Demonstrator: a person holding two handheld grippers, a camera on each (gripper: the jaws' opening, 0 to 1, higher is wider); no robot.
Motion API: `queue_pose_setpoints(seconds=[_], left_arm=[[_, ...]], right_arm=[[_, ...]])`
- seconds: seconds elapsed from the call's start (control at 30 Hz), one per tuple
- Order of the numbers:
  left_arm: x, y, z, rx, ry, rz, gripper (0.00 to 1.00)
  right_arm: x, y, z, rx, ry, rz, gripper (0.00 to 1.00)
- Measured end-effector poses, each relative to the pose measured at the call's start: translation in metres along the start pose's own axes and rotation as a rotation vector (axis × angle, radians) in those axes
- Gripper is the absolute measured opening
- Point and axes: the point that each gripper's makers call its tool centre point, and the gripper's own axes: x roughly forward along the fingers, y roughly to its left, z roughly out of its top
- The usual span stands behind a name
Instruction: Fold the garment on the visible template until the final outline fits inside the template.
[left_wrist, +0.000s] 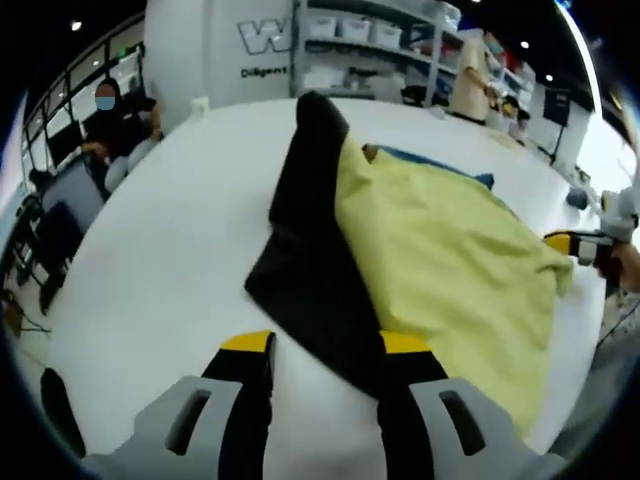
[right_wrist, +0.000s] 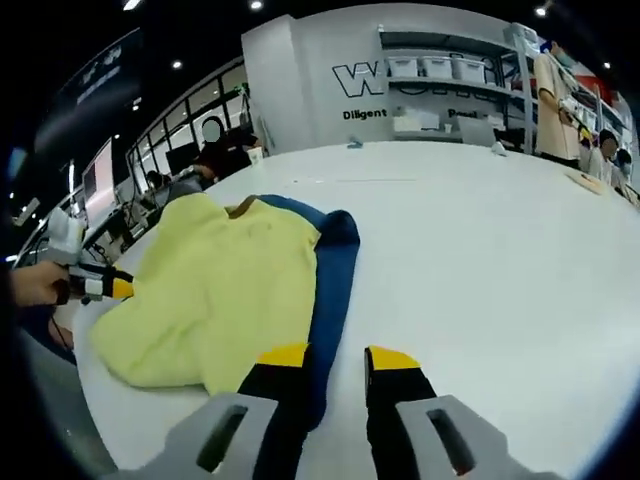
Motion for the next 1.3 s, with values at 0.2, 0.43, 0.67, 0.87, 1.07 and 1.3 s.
queue_pose_setpoints(seconds=[0.2,0.43,0.67,0.87,1.07,1.3], left_arm=[[0.003,0.002,0.001,0.027,-0.002,0.016,0.31],[0.004,0.0,0.002,0.034,-0.019,0.014,0.18],[0.005,0.002,0.002,0.004,-0.022,0.009,0.0],[0.004,0.006,0.001,0.013,-0.014,0.014,0.0],[-0.005,0.029,0.003,0.013,-0.009,0.054,0.0],[-0.015,0.073,0.018,0.037,-0.022,0.136,0.0]], right_arm=[[0.001,0.002,-0.005,0.034,0.006,0.011,0.0],[0.002,0.005,-0.004,0.042,0.004,0.022,0.0],[0.002,0.006,-0.004,0.051,0.007,0.028,0.0],[0.001,-0.004,0.005,0.016,0.008,0.015,0.0],[0.0,-0.02,0.028,-0.026,-0.02,-0.009,0.0],[0.006,-0.054,0.057,-0.105,-0.048,-0.059,0.0]])
